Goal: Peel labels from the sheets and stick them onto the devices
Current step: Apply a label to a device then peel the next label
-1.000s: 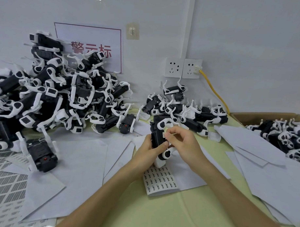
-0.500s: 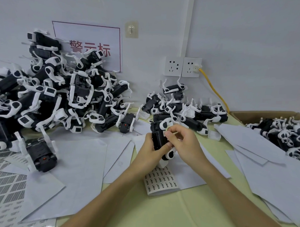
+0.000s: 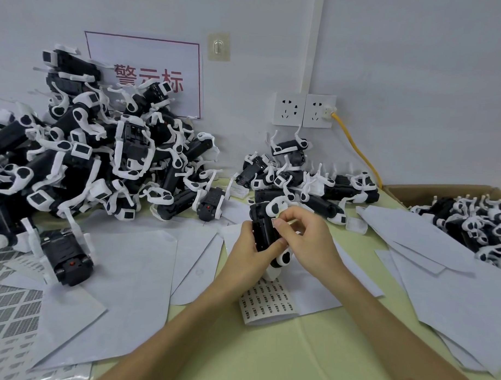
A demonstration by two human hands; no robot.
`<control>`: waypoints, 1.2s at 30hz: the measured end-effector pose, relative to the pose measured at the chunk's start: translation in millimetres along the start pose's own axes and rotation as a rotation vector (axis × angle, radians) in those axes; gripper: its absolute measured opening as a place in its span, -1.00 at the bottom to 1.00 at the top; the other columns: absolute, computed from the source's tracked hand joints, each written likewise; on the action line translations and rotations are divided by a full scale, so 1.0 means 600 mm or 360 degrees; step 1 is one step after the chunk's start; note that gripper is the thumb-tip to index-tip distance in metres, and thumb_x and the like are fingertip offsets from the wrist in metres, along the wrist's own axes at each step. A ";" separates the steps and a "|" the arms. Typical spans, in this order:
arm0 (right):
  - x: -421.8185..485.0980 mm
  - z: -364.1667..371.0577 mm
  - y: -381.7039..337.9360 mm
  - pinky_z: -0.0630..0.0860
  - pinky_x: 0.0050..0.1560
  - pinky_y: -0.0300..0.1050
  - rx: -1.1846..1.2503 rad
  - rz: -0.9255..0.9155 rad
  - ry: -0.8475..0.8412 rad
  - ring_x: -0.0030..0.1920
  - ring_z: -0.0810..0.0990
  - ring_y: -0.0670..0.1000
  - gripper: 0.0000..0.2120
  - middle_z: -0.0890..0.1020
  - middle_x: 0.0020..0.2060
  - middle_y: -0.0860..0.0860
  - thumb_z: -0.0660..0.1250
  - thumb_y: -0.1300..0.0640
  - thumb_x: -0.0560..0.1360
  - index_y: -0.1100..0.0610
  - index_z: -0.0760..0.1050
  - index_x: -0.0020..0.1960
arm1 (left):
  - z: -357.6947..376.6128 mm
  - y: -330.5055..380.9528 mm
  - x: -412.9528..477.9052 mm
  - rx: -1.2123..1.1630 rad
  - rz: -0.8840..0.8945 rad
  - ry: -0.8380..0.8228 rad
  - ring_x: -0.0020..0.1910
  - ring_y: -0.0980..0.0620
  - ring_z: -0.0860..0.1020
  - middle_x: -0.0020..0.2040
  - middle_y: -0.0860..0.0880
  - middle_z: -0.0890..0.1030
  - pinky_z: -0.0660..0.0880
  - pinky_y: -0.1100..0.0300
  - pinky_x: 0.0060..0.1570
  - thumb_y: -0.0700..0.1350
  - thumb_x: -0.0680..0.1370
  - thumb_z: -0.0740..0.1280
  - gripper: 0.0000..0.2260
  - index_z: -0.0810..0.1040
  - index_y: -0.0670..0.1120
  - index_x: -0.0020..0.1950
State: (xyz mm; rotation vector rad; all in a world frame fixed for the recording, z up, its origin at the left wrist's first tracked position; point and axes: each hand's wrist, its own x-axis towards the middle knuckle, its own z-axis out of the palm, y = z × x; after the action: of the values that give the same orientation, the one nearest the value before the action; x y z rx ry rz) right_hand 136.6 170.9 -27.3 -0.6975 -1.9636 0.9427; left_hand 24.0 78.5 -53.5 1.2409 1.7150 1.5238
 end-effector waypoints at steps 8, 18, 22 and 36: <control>0.006 -0.009 0.008 0.52 -0.21 -0.11 0.0213 0.0236 -0.0016 -0.33 0.61 0.02 -0.64 0.57 -0.41 0.05 0.50 0.08 0.53 0.13 0.44 -0.35 | -0.006 0.002 0.004 -0.0151 -0.0108 -0.0070 0.07 0.20 0.65 0.14 0.05 0.68 0.56 0.31 0.01 0.04 0.61 0.45 -0.70 0.50 0.05 0.30; 0.004 0.001 0.017 0.34 -0.27 -0.17 0.0196 0.0085 -0.0271 -0.36 0.39 -0.07 -0.64 0.42 -0.44 -0.14 0.43 0.05 0.58 0.06 0.39 -0.32 | -0.011 0.015 -0.001 -0.0254 -0.0193 -0.0245 -0.04 0.32 0.65 -0.01 0.18 0.70 0.47 0.47 -0.18 0.04 0.39 0.42 -0.56 0.50 0.01 0.25; 0.002 -0.007 0.017 0.35 -0.39 -0.16 0.0449 0.0147 -0.0421 -0.44 0.40 -0.03 -0.66 0.44 -0.45 0.00 0.43 0.03 0.54 0.06 0.38 -0.32 | -0.013 0.006 0.002 -0.0219 -0.0245 -0.0290 -0.15 0.27 0.63 -0.10 0.17 0.68 0.46 0.36 -0.18 -0.08 0.46 0.44 -0.64 0.49 0.00 0.23; -0.001 -0.005 0.016 0.38 -0.40 -0.17 0.0558 0.0117 -0.0405 -0.42 0.43 0.05 -0.66 0.45 -0.44 0.03 0.31 0.14 0.59 0.11 0.39 -0.35 | -0.013 0.002 0.007 -0.0265 -0.0270 -0.0303 -0.08 0.19 0.68 -0.02 0.02 0.73 0.51 0.36 -0.16 -0.10 0.40 0.41 -0.58 0.49 -0.09 0.24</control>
State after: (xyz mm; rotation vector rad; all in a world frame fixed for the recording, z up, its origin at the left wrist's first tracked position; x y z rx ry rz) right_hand 140.5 177.0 -34.2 -0.4687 -1.9247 1.4369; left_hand 15.6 78.6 -49.5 1.0891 1.4985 1.3719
